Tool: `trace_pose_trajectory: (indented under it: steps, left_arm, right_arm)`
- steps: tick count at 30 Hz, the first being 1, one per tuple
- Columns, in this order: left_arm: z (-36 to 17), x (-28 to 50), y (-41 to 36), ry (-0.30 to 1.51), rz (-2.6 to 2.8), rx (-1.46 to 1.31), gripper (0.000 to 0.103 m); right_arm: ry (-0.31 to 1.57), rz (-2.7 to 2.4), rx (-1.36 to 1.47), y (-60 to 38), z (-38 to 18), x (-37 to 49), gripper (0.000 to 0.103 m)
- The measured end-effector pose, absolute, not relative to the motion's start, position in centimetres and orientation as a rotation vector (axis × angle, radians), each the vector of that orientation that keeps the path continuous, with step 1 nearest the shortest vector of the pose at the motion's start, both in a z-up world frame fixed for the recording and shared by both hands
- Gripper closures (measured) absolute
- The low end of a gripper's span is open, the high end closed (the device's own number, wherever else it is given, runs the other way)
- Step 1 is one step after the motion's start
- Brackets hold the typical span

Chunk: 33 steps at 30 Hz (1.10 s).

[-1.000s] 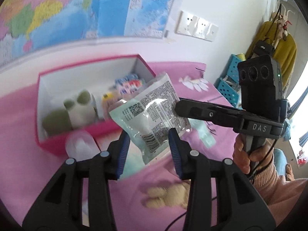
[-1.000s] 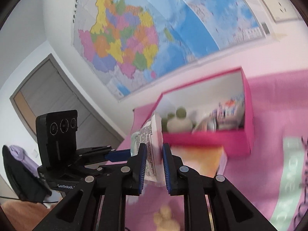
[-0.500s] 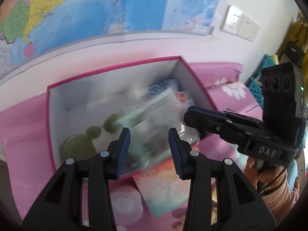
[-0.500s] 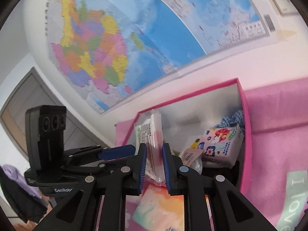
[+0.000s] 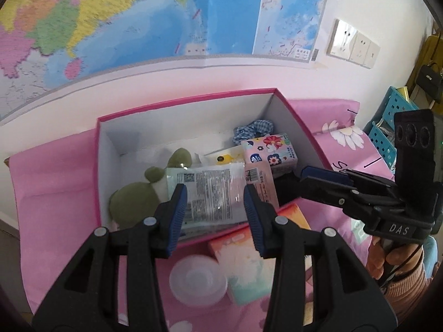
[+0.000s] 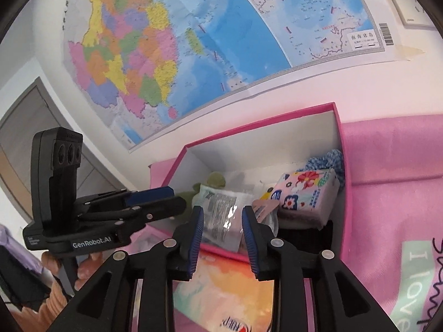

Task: Organize soft objects
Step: 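Lower the snack bag into the pink box and open the right gripper, then move the right gripper to the gold tissue pack and grasp it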

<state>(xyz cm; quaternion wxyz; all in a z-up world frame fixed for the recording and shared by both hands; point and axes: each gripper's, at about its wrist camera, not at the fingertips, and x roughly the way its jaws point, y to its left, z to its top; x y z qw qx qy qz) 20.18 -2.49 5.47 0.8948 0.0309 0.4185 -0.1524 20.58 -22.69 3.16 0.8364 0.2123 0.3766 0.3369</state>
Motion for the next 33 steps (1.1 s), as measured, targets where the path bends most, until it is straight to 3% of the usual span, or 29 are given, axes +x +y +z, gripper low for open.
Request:
trace_pose_trajectory:
  steps: [10,14,20,33]
  left_arm:
    - [6.9,13.1,-2.7,0.750,-0.397,0.066,0.053]
    - [6.7,11.0,-3.5,0.744,-0.456,0.051,0.053]
    - [5.6,8.2,-5.0,0.749,-0.508,0.075,0.053]
    - [-0.4,5.6,-5.7,0.900,-0.537,0.038,0.053]
  right_arm:
    - [0.783,0.744,0.434,-24.6,3.7,16.6,0.066]
    - [0.782,0.740,0.433,-25.5,3.9,15.0,0.060]
    - [0.780,0.735,0.433,-27.1,4.1,12.5,0.059]
    - [0.892,0.726,0.397,-28.5,0.8,6.7,0.056]
